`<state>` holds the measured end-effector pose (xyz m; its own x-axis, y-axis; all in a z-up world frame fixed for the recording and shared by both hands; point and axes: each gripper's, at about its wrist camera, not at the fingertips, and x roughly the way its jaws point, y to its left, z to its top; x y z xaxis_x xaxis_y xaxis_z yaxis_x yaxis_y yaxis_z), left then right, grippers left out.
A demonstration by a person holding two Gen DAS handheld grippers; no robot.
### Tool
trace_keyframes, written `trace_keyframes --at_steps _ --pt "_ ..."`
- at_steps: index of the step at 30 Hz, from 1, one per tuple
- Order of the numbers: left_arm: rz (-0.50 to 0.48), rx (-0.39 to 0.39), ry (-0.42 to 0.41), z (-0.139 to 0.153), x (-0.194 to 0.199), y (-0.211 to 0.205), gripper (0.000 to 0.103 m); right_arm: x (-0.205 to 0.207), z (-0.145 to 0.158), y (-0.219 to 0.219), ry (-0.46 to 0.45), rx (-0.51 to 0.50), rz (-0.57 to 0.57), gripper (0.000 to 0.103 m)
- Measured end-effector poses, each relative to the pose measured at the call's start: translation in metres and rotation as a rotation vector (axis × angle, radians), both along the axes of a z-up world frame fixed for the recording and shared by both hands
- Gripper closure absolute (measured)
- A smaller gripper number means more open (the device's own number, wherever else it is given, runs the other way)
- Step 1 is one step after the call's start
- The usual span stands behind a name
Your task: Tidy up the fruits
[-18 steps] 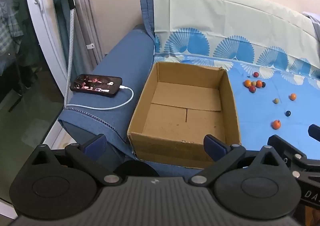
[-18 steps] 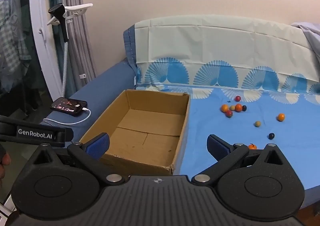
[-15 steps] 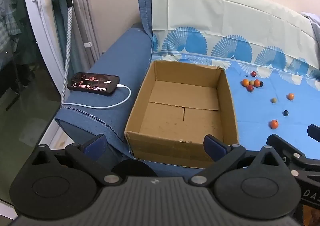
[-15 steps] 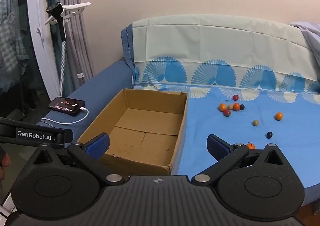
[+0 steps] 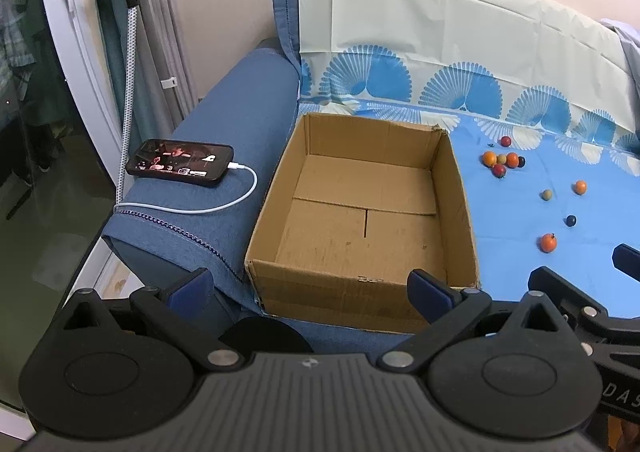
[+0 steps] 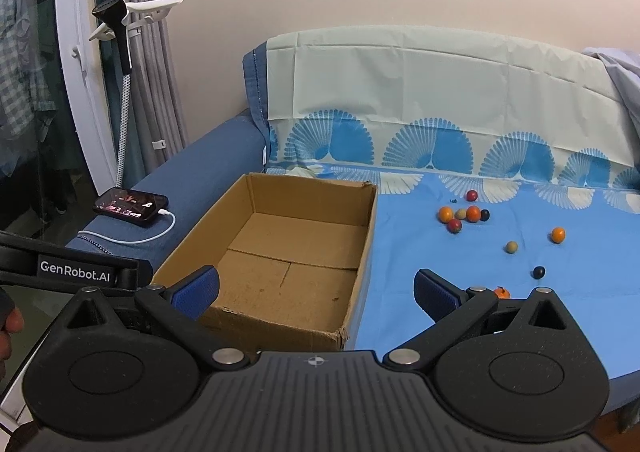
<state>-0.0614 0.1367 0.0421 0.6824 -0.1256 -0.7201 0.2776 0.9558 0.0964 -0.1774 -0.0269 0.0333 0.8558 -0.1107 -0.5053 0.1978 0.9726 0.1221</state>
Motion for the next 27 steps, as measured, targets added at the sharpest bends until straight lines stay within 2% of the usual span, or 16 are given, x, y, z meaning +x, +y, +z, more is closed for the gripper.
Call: trace_keyframes --at_steps 4,27 --pt "0.0 0.007 0.006 -0.004 0.0 -0.004 0.0 0.001 -0.002 -0.001 -0.019 0.017 0.009 0.0" --pt "0.001 0.043 0.032 -0.019 0.004 -0.017 0.0 0.008 -0.014 -0.008 0.015 0.067 0.009 0.0"
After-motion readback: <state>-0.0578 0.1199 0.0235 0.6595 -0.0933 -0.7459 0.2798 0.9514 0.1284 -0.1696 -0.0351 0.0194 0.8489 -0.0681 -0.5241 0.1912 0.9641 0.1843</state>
